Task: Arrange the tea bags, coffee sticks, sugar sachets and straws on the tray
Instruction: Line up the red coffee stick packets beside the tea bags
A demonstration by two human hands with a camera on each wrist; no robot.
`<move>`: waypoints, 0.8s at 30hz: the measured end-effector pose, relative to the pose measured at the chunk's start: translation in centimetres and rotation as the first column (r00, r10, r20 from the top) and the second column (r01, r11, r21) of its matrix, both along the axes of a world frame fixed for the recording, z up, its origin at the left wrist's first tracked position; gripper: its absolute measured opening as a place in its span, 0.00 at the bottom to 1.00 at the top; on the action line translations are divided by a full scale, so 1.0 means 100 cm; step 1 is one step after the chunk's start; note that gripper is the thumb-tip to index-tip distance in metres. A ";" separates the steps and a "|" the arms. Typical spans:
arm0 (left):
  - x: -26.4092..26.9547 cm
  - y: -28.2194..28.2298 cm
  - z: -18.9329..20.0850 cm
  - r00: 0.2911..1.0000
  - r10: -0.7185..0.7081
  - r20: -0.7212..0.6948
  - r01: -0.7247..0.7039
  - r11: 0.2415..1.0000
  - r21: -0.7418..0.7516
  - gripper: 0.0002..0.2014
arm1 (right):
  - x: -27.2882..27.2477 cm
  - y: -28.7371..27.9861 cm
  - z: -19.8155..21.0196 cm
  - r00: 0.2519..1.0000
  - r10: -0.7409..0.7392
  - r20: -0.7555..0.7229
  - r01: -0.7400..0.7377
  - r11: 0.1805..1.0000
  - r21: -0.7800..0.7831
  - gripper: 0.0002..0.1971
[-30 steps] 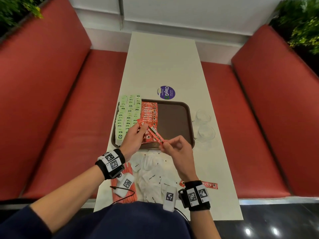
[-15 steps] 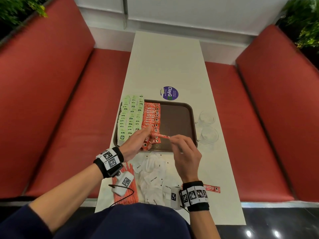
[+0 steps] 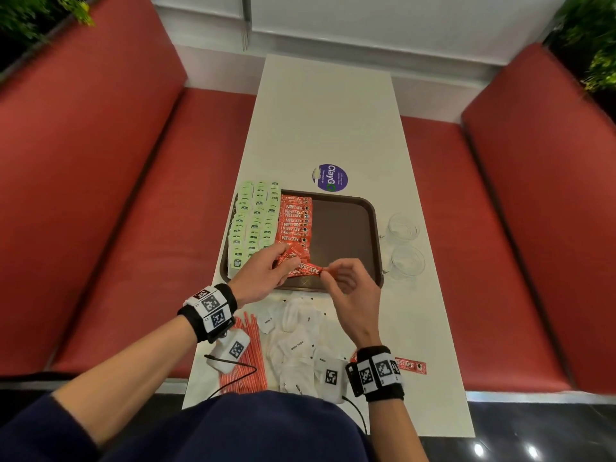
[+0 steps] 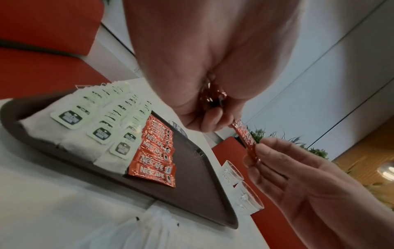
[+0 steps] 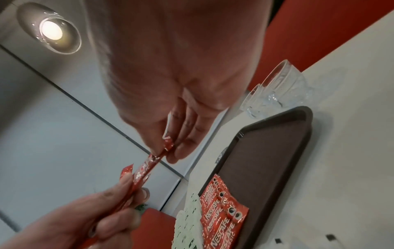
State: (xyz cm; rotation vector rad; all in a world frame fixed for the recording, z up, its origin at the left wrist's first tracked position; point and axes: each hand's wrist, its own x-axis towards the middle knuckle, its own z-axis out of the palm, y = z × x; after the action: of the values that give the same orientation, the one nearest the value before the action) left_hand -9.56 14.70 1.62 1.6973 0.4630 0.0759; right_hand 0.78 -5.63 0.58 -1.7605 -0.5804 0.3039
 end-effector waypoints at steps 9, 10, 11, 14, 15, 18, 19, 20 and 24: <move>-0.018 0.022 -0.011 0.981 0.189 -0.053 -0.179 0.972 0.153 0.13 | 0.045 0.023 -0.032 0.986 0.160 0.045 -0.131 0.917 -0.378 0.05; -0.021 0.025 -0.014 0.971 0.229 -0.065 -0.222 0.969 0.105 0.14 | 0.049 0.028 -0.037 0.985 0.164 0.045 -0.130 0.895 -0.426 0.04; -0.024 0.027 -0.015 0.962 0.261 -0.075 -0.257 0.965 0.061 0.15 | 0.051 0.032 -0.043 0.983 0.180 0.038 -0.141 0.868 -0.476 0.03; -0.031 0.031 -0.019 0.941 0.322 -0.105 -0.323 0.946 0.004 0.17 | 0.052 0.048 -0.061 0.969 0.248 0.014 -0.192 0.784 -0.591 0.02; -0.032 0.031 -0.020 0.937 0.331 -0.109 -0.333 0.943 -0.004 0.17 | 0.049 0.053 -0.065 0.964 0.264 0.016 -0.196 0.755 -0.626 0.02; -0.035 0.031 -0.022 0.929 0.352 -0.118 -0.356 0.934 -0.017 0.18 | 0.043 0.062 -0.075 0.961 0.274 0.046 -0.171 0.713 -0.679 0.03; -0.036 0.031 -0.022 0.928 0.353 -0.119 -0.358 0.934 -0.014 0.18 | 0.042 0.063 -0.077 0.962 0.266 0.059 -0.155 0.714 -0.683 0.04; -0.037 0.030 -0.022 0.927 0.356 -0.119 -0.360 0.933 -0.013 0.18 | 0.040 0.064 -0.079 0.962 0.263 0.078 -0.140 0.715 -0.685 0.04; -0.040 0.029 -0.024 0.920 0.371 -0.126 -0.379 0.924 -0.044 0.18 | 0.037 0.066 -0.083 0.946 0.289 0.148 -0.119 0.733 -0.670 0.09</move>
State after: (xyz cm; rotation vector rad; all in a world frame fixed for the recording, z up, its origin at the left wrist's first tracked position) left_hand -13.53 17.60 -0.74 1.5322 0.8667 0.2402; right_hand 4.49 0.95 -7.69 -2.4456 -0.9323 0.4949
